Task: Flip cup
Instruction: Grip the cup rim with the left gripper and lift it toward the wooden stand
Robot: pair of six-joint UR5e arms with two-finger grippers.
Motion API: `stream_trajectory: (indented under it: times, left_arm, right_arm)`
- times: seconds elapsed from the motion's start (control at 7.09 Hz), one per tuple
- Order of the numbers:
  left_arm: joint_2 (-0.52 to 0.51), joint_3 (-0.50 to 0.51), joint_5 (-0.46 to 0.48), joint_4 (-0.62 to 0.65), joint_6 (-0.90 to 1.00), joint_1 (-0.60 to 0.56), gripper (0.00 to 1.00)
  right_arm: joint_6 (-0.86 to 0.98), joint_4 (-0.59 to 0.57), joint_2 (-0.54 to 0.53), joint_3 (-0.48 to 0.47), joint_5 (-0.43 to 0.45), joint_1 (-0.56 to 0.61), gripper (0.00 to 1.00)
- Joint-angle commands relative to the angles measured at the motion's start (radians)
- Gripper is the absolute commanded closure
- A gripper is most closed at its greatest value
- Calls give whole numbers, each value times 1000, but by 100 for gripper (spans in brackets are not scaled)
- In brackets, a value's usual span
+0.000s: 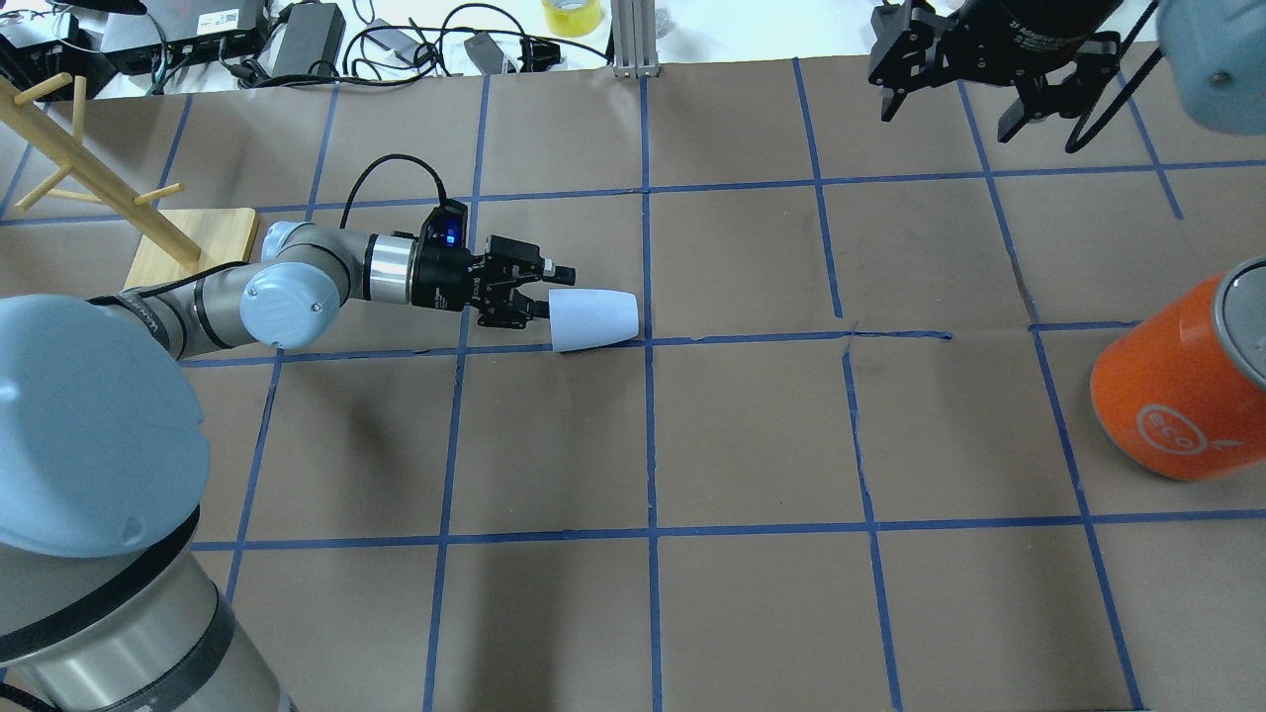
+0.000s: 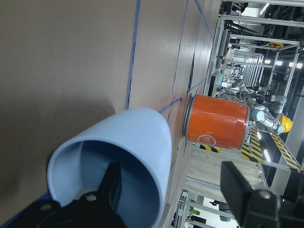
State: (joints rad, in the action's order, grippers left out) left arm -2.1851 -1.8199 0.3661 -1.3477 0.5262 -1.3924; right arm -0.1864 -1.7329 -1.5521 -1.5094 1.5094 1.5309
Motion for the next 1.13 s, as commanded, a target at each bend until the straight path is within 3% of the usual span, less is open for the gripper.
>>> stream_trajectory:
  times: [0.0, 0.42, 0.56, 0.99]
  left_arm:
    - [-1, 2, -9, 42, 0, -7, 49]
    - [1, 19, 11, 45, -66, -7, 95]
    - [1, 20, 11, 45, -87, -7, 100]
    - [25, 24, 17, 47, -175, -17, 100]
  right_arm:
    - [-1, -1, 1, 0, 0, 0, 0]
    - [-1, -1, 1, 0, 0, 0, 0]
    - [1, -1, 1, 0, 0, 0, 0]
    - [1, 1, 1, 0, 0, 0, 0]
